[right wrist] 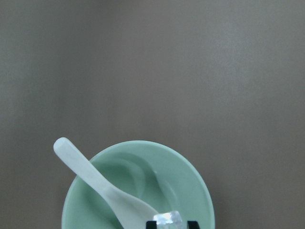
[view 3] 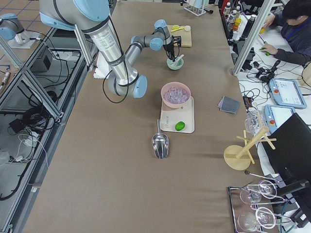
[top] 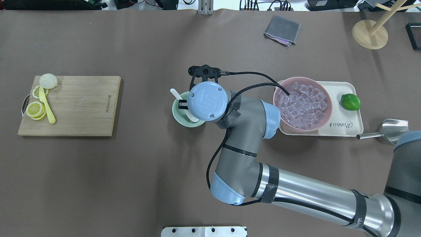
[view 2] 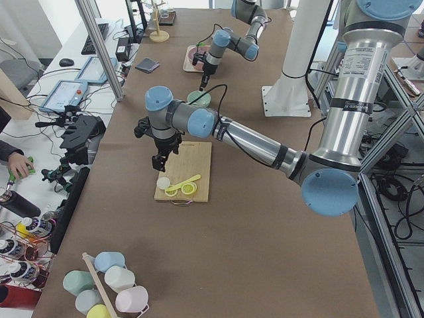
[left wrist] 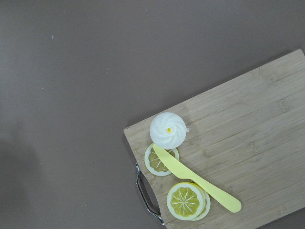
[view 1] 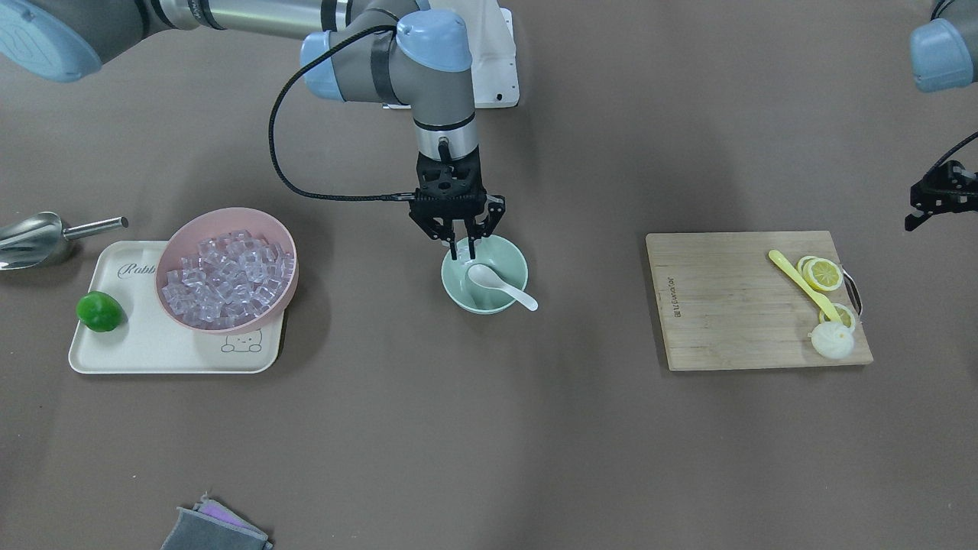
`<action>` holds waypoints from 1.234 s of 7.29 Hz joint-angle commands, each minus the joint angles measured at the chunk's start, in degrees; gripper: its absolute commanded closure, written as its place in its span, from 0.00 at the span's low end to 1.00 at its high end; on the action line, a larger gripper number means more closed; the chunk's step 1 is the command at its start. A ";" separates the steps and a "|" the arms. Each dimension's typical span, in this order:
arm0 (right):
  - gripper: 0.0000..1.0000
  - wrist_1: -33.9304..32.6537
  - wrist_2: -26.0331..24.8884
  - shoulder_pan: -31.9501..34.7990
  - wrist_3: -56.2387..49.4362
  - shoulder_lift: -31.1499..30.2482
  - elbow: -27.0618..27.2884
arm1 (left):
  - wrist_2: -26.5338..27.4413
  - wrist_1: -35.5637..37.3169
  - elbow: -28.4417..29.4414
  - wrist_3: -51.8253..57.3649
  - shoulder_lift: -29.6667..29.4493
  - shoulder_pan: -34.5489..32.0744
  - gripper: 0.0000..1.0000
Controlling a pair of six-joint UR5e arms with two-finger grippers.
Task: Put spoon and ice into bowl
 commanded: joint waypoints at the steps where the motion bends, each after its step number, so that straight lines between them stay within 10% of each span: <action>1: 0.45 0.25 -0.45 -1.39 2.26 2.17 -3.66 | -0.56 -3.46 0.02 -0.23 3.44 -0.12 0.01; 2: 0.11 0.25 -0.45 -2.00 4.45 2.08 -3.75 | -0.47 -4.19 0.19 -0.50 4.15 -0.03 0.01; 3: 0.01 0.25 -0.36 -1.92 4.56 2.25 -3.57 | -0.38 -4.20 0.28 -0.50 4.16 -0.12 0.01; 7: 0.00 -6.47 5.42 4.82 1.33 0.77 1.06 | -1.34 2.09 -1.72 0.11 12.57 -4.15 0.01; 9: 0.00 -11.52 8.68 10.53 -9.98 -10.51 15.16 | -1.26 4.94 -2.80 3.25 14.09 -10.03 0.01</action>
